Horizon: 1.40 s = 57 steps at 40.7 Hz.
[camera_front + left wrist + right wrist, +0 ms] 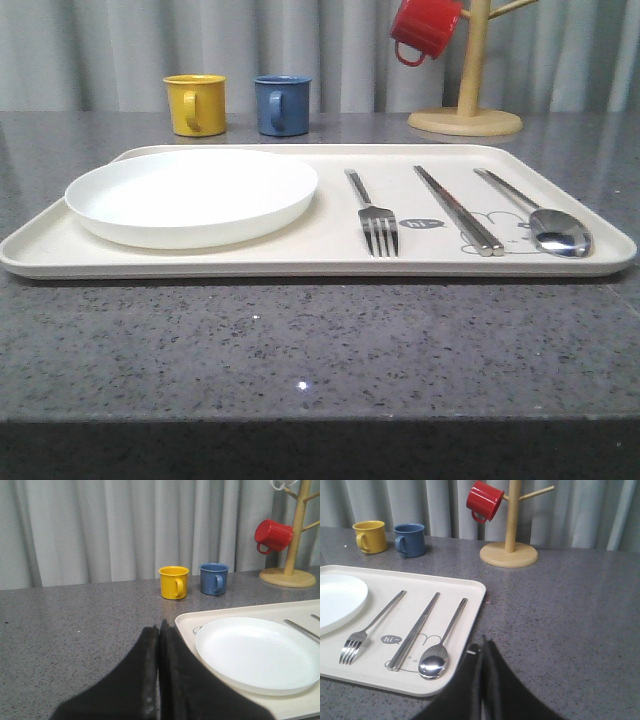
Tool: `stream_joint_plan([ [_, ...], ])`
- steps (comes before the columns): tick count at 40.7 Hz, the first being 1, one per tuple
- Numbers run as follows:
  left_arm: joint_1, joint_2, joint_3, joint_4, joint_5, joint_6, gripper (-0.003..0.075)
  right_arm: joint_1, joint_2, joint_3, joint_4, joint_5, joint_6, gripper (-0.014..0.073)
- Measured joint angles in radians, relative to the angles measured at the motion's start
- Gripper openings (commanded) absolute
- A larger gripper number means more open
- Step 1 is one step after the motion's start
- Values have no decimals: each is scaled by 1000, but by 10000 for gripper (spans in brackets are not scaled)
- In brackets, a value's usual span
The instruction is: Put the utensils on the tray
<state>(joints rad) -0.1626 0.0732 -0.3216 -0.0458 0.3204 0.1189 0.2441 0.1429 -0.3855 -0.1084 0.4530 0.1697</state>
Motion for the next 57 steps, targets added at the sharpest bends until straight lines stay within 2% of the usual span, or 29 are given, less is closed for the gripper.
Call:
stream_joint_plan([
  [11, 113, -78, 173, 29, -19, 0, -18, 0, 0, 0, 0, -1, 0, -67],
  [19, 178, -78, 324, 22, -159, 0, -18, 0, 0, 0, 0, -1, 0, -67],
  [57, 184, -78, 324, 17, -182, 0, -18, 0, 0, 0, 0, -1, 0, -67],
])
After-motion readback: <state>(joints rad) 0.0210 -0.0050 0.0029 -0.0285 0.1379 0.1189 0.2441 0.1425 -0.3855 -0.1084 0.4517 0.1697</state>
